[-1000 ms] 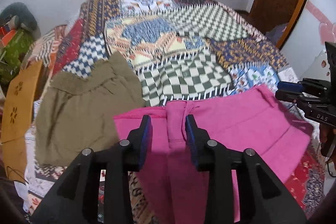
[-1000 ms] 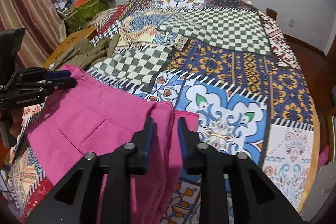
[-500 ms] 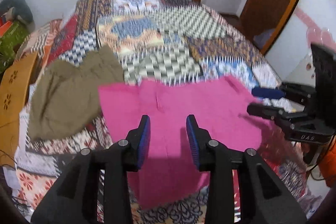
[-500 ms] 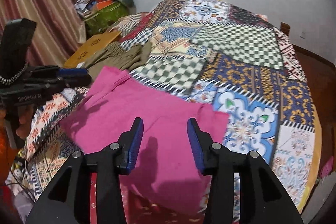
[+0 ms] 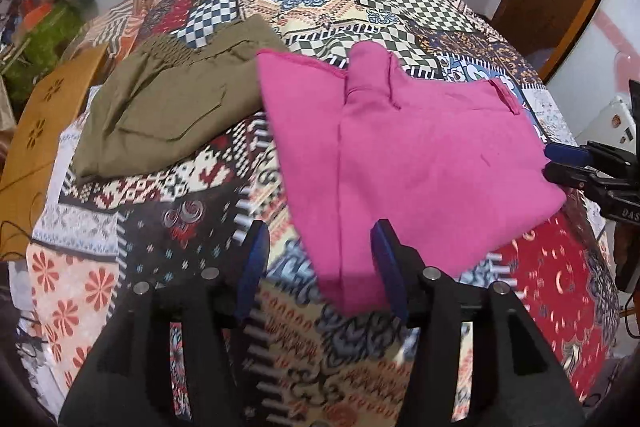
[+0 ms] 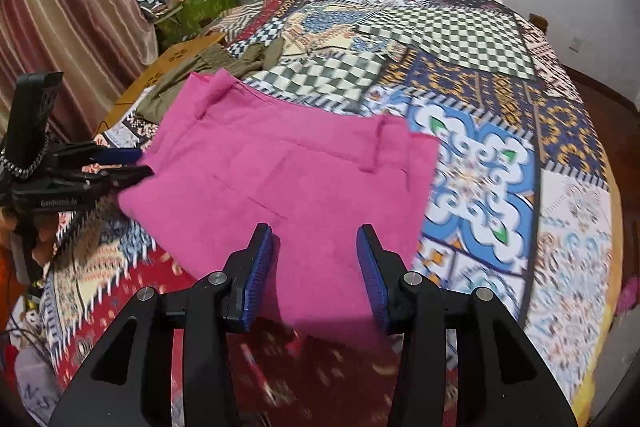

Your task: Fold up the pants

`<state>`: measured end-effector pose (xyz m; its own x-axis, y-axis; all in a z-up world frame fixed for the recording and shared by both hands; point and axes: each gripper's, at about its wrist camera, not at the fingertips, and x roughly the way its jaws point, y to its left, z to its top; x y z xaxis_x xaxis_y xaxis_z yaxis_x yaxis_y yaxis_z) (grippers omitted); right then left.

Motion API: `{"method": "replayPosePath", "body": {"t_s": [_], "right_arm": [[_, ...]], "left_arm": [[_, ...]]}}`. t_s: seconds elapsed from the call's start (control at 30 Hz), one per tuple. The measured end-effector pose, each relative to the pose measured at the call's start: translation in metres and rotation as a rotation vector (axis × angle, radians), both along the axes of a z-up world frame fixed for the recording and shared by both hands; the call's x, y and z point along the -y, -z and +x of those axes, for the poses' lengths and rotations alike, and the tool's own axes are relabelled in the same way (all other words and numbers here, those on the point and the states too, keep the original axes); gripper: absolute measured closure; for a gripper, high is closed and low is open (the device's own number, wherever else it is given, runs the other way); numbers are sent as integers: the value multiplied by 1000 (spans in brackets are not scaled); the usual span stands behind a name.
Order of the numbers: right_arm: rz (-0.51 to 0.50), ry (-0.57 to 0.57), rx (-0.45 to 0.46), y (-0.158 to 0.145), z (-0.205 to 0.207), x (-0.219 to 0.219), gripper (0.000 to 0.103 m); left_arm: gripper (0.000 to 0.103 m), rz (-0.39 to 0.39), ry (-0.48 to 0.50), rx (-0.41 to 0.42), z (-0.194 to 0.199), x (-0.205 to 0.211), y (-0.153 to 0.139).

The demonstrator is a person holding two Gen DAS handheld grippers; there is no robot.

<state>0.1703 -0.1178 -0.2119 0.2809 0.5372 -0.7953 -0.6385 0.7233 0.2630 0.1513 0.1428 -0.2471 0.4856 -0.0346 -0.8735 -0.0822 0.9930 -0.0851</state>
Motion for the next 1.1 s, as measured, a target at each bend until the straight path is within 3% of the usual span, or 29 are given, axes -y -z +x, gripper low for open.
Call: {"method": "replayPosePath", "body": {"t_s": [0.37, 0.63, 0.73, 0.83, 1.1], "right_arm": [[-51, 76, 0, -6, -7, 28, 62], [-45, 117, 34, -23, 3, 31, 62], [-38, 124, 40, -26, 9, 26, 60], [-40, 130, 46, -24, 16, 20, 52], [-50, 127, -37, 3, 32, 8, 50]], "left_arm": [[49, 72, -49, -14, -19, -16, -6], [49, 38, -45, 58, -8, -20, -33], [44, 22, -30, 67, 8, -15, -37], [43, -3, -11, 53, 23, -11, -33], [41, -75, 0, -9, 47, -8, 2]]}}
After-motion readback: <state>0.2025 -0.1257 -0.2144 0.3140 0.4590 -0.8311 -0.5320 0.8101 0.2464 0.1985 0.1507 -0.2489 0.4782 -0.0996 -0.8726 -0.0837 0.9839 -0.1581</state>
